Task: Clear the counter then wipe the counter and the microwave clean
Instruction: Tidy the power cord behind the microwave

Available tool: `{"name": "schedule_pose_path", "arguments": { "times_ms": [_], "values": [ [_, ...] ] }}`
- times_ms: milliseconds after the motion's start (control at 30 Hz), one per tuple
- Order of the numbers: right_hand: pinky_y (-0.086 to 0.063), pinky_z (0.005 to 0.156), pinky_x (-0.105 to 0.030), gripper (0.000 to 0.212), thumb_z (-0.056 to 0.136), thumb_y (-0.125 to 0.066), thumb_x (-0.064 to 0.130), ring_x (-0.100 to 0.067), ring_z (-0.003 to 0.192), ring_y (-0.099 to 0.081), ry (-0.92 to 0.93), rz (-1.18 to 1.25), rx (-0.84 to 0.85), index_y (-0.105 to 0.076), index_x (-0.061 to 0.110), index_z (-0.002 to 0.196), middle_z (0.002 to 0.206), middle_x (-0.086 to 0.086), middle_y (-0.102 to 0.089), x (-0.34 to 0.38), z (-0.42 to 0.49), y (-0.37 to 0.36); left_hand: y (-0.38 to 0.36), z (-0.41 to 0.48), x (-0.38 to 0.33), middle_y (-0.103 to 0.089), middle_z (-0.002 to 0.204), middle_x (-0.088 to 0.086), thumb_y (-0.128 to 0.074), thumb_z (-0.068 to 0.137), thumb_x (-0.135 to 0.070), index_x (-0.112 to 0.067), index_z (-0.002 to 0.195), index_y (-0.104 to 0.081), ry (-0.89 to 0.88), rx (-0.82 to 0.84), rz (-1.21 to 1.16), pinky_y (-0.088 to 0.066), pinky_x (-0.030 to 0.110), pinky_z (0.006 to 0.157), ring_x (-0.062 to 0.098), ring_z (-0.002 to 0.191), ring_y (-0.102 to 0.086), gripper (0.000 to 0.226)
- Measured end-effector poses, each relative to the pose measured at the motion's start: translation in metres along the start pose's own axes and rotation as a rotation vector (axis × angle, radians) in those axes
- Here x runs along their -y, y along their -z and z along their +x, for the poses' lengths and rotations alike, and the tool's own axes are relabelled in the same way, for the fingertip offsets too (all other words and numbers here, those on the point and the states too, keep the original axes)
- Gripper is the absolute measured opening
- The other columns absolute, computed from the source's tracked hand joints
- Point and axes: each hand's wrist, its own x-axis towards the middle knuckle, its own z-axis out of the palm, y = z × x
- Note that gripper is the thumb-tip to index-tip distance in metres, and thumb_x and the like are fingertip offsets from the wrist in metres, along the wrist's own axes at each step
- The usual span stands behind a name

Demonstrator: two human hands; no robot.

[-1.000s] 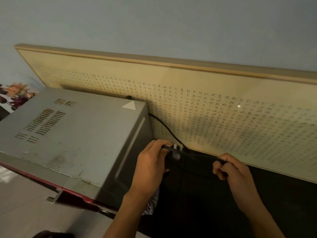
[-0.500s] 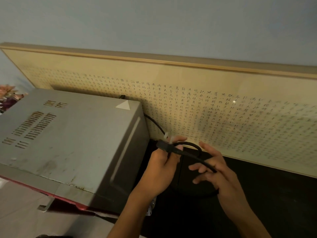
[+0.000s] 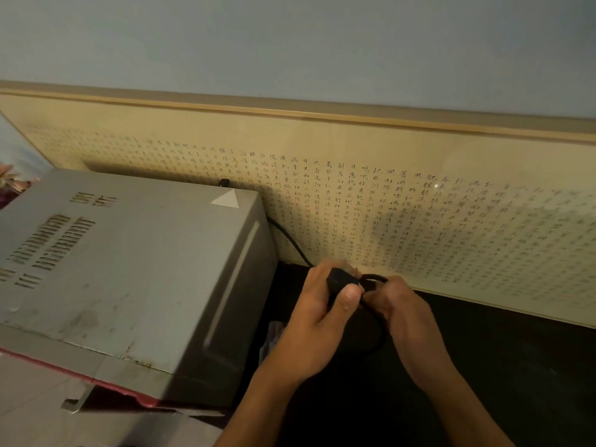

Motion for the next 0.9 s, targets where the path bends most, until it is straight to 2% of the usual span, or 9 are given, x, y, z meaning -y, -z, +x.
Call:
{"name": "schedule_pose_path", "arguments": {
  "times_ms": [67, 133, 233, 333, 467, 533, 700, 800, 900],
  "values": [
    [-0.052, 0.09, -0.045, 0.025, 0.103, -0.043, 0.024, -0.024, 0.091, -0.067, -0.042, 0.136, -0.19, -0.062, 0.015, 0.088, 0.087, -0.006, -0.069, 0.001, 0.011, 0.008, 0.001, -0.003, 0.001, -0.059, 0.118, -0.003, -0.043, 0.095, -0.069, -0.03, 0.098, -0.062, 0.029, -0.02, -0.066, -0.045, 0.024, 0.103, 0.023, 0.126, -0.054, 0.044],
    [-0.051, 0.09, -0.042, 0.024, 0.106, -0.038, 0.03, -0.026, 0.092, -0.069, -0.092, 0.313, -0.361, -0.054, 0.017, 0.093, 0.081, -0.004, -0.063, 0.003, 0.021, 0.023, 0.003, -0.003, 0.004, -0.067, 0.115, 0.004, -0.043, 0.098, -0.059, -0.018, 0.096, -0.065, 0.13, -0.038, -0.234, -0.046, 0.026, 0.1, 0.016, 0.122, -0.06, 0.047],
    [-0.052, 0.087, -0.035, 0.023, 0.106, -0.04, 0.034, -0.019, 0.085, -0.068, -0.059, 0.262, -0.422, -0.05, 0.014, 0.103, 0.078, 0.002, -0.057, -0.002, 0.032, 0.05, 0.005, 0.002, 0.015, -0.067, 0.085, 0.01, -0.039, 0.1, -0.053, -0.017, 0.089, -0.066, 0.302, -0.108, -0.384, -0.046, 0.038, 0.098, 0.023, 0.099, -0.07, 0.046],
    [-0.05, 0.073, -0.016, 0.031, 0.106, -0.042, 0.023, -0.013, 0.082, -0.066, 0.003, -0.067, -0.326, -0.057, -0.004, 0.102, 0.088, 0.008, -0.065, -0.014, 0.037, 0.07, 0.003, 0.009, 0.033, -0.052, 0.073, 0.003, -0.047, 0.1, -0.052, -0.02, 0.098, -0.065, 0.484, -0.304, -0.388, -0.047, 0.036, 0.087, 0.023, 0.081, -0.063, 0.037],
    [-0.044, 0.071, -0.027, 0.078, 0.072, -0.05, 0.086, -0.006, 0.072, -0.056, 0.012, -0.345, -0.057, -0.059, 0.009, 0.081, 0.085, 0.005, -0.059, -0.032, 0.035, 0.095, 0.001, 0.017, 0.062, -0.051, 0.068, -0.002, -0.059, 0.099, -0.042, -0.019, 0.113, -0.062, 0.668, -0.533, -0.594, -0.05, 0.043, 0.098, 0.019, 0.077, -0.057, 0.027],
    [-0.047, 0.074, -0.03, 0.071, 0.069, -0.054, 0.086, -0.007, 0.074, -0.054, -0.004, -0.541, 0.05, -0.056, 0.015, 0.071, 0.085, 0.006, -0.056, -0.045, 0.036, 0.105, 0.001, 0.021, 0.072, -0.054, 0.071, -0.002, -0.068, 0.094, -0.037, -0.02, 0.119, -0.059, 0.703, -0.593, -0.613, -0.052, 0.044, 0.101, 0.016, 0.077, -0.058, 0.032],
    [-0.052, 0.079, -0.032, 0.051, 0.08, -0.044, 0.073, -0.005, 0.081, -0.054, 0.009, -0.91, 0.32, -0.058, 0.025, 0.07, 0.092, 0.01, -0.052, -0.057, 0.036, 0.122, -0.004, 0.027, 0.09, -0.062, 0.12, 0.006, -0.076, 0.09, -0.028, -0.032, 0.129, -0.048, 0.731, -0.66, -0.488, -0.056, 0.046, 0.099, 0.019, 0.104, -0.066, 0.049],
    [-0.053, 0.081, -0.039, 0.058, 0.085, -0.031, 0.079, -0.01, 0.081, -0.059, -0.057, -0.799, 0.392, -0.061, 0.03, 0.074, 0.085, 0.006, -0.057, -0.06, 0.028, 0.118, -0.009, 0.031, 0.095, -0.061, 0.109, 0.008, -0.071, 0.094, -0.033, -0.029, 0.124, -0.052, 0.68, -0.695, -0.493, -0.053, 0.039, 0.079, 0.018, 0.086, -0.061, 0.036],
    [-0.05, 0.083, -0.038, 0.062, 0.084, -0.033, 0.08, -0.018, 0.075, -0.064, -0.148, -0.467, 0.396, -0.06, 0.027, 0.069, 0.076, -0.003, -0.063, -0.061, 0.018, 0.104, -0.013, 0.037, 0.091, -0.056, 0.096, 0.006, -0.069, 0.088, -0.042, -0.015, 0.116, -0.057, 0.603, -0.629, -0.62, -0.05, 0.035, 0.079, 0.018, 0.082, -0.056, 0.041]
  ]
}}
